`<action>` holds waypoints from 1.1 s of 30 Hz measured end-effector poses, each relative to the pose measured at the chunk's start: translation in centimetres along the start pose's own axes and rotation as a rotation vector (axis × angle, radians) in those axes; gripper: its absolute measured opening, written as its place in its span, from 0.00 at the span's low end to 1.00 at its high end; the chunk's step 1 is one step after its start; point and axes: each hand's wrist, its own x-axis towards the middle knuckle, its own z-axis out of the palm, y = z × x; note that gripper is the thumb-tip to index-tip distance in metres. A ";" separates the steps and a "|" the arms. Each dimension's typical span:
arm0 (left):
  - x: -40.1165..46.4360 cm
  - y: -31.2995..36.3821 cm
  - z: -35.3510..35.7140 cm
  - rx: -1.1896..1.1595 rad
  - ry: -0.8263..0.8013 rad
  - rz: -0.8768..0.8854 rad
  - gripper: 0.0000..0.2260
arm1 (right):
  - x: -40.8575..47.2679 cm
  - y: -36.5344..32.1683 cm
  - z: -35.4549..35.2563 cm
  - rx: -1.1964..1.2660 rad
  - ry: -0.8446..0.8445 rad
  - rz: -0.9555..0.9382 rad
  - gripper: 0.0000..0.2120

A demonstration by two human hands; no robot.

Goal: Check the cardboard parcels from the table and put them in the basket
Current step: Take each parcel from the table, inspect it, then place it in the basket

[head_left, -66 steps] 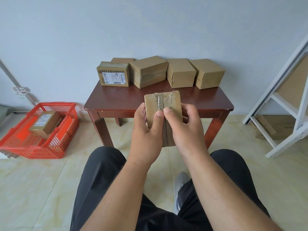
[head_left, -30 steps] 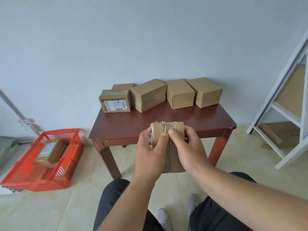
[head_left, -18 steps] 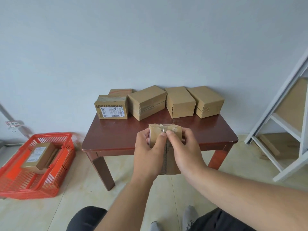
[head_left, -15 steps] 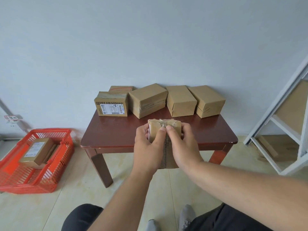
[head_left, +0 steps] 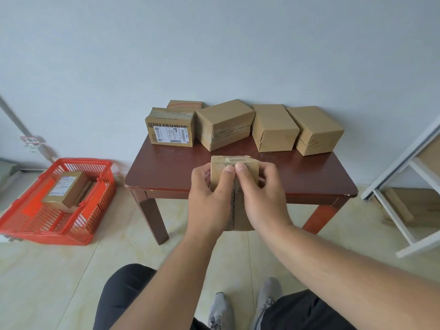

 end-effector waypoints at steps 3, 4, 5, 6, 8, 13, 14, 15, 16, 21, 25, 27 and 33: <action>0.0 -0.1 -0.2 -0.025 0.002 -0.037 0.16 | -0.3 0.3 0.0 0.039 -0.014 0.004 0.13; -0.1 -0.1 -0.2 -0.032 0.001 -0.045 0.16 | -0.4 0.4 -0.1 0.047 -0.020 0.007 0.13; 0.0 -0.1 -0.1 -0.036 -0.003 -0.050 0.16 | -0.5 0.4 -0.1 0.056 -0.021 0.014 0.13; 0.0 -0.1 -0.1 -0.035 -0.007 -0.054 0.16 | -0.6 0.5 -0.1 0.069 -0.012 0.025 0.12; 0.0 -0.1 0.0 -0.029 -0.014 -0.051 0.14 | -0.8 0.6 -0.1 0.094 0.003 0.042 0.12; -0.2 0.1 0.6 -0.052 -0.024 -0.031 0.11 | -0.7 -0.1 -0.1 0.171 0.003 0.091 0.11; -0.4 0.2 0.7 -0.057 -0.032 -0.031 0.11 | -0.7 -0.2 -0.1 0.176 0.009 0.102 0.10; -0.4 0.2 0.8 -0.052 -0.043 -0.022 0.12 | -0.5 -0.3 -0.1 0.181 0.014 0.108 0.10; -0.5 0.0 0.8 -0.044 -0.052 -0.022 0.13 | -0.5 -0.2 0.0 0.174 0.014 0.117 0.10; 0.1 0.0 0.6 -0.017 -0.061 0.036 0.16 | -1.8 0.8 0.1 0.141 -0.025 0.088 0.18; 0.2 -0.2 0.4 -0.010 -0.059 0.098 0.20 | -1.4 1.4 0.0 0.143 -0.016 0.032 0.19; 0.2 -0.3 0.4 -0.026 -0.046 0.114 0.20 | -0.6 1.5 0.0 0.142 -0.019 0.023 0.22; 0.3 -0.8 0.4 -0.025 -0.068 0.110 0.19 | 0.2 1.4 0.4 0.110 -0.036 0.083 0.26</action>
